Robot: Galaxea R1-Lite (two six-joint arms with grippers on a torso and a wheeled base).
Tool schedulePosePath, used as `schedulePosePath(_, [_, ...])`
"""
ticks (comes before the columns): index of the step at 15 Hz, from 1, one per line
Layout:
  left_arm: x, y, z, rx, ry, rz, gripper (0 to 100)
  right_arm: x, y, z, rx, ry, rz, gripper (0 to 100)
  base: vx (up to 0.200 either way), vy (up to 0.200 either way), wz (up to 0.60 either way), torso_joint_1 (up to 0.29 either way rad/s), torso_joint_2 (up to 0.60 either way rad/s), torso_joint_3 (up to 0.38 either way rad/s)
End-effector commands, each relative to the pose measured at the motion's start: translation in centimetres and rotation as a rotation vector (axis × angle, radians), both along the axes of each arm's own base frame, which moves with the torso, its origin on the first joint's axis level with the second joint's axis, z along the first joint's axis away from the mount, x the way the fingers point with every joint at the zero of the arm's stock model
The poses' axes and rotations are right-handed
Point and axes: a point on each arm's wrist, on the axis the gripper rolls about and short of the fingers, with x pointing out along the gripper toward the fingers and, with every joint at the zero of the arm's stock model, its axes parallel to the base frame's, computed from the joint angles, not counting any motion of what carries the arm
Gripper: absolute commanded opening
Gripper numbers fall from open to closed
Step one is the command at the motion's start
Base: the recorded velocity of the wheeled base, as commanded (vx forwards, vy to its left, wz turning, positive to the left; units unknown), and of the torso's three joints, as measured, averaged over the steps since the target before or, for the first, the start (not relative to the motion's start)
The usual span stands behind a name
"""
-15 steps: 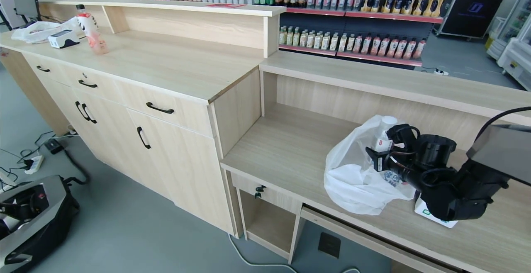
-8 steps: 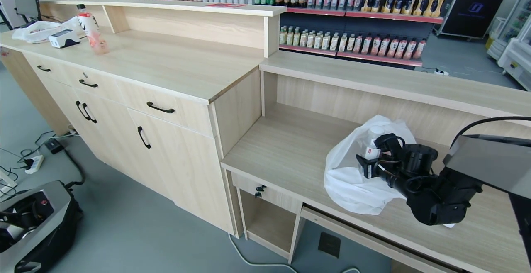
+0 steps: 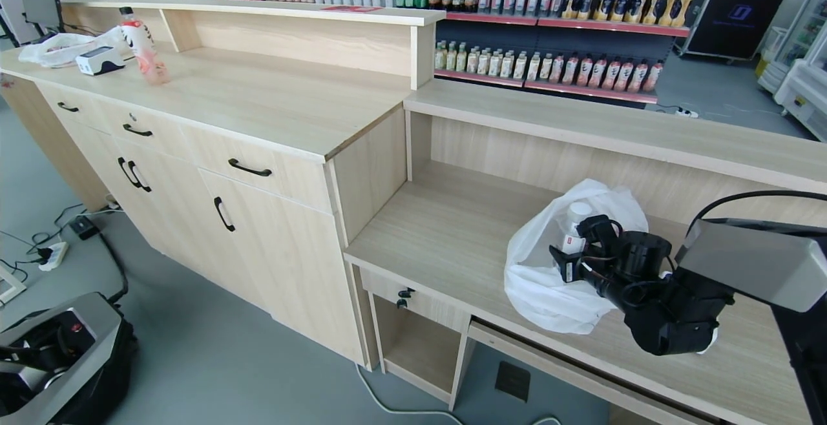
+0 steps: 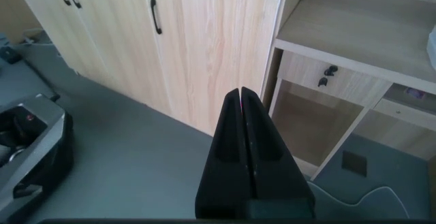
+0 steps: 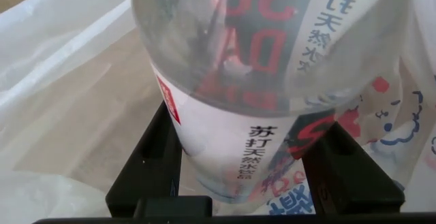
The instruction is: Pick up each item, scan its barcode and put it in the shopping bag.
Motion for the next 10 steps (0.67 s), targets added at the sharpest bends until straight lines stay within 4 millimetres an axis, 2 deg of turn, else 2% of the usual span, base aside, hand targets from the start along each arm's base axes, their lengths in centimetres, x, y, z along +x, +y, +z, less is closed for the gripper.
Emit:
schedulePosePath(1, [0.0, 0.0, 0.0, 0.0, 0.0, 0.001, 0, -0.1, 0.1, -1.0, -0.003, 0.029, 0.002, 0, 0.0, 0.0, 0.0, 0.0, 0.0, 0.0])
schedulePosePath(6, [0.0, 0.0, 0.0, 0.0, 0.0, 0.001, 0, -0.1, -0.1, -0.9, -0.003, 0.03, -0.002, 0, 0.0, 0.0, 0.0, 0.0, 0.0, 0.0])
schedulePosePath(7, [0.0, 0.0, 0.0, 0.0, 0.0, 0.001, 0, -0.1, -0.2, -0.6, -0.002, 0.026, -0.001, 100, 0.0, 0.0, 0.0, 0.0, 0.0, 0.0])
schedulePosePath(9, [0.0, 0.0, 0.0, 0.0, 0.0, 0.001, 0, -0.1, 0.0, 0.4, 0.001, 0.004, 0.013, 100, 0.0, 0.0, 0.0, 0.0, 0.0, 0.0])
schedulePosePath(10, [0.0, 0.0, 0.0, 0.0, 0.0, 0.001, 0, -0.2, 0.2, 2.0, 0.002, -0.03, 0.019, 100, 0.0, 0.0, 0.0, 0.0, 0.0, 0.0])
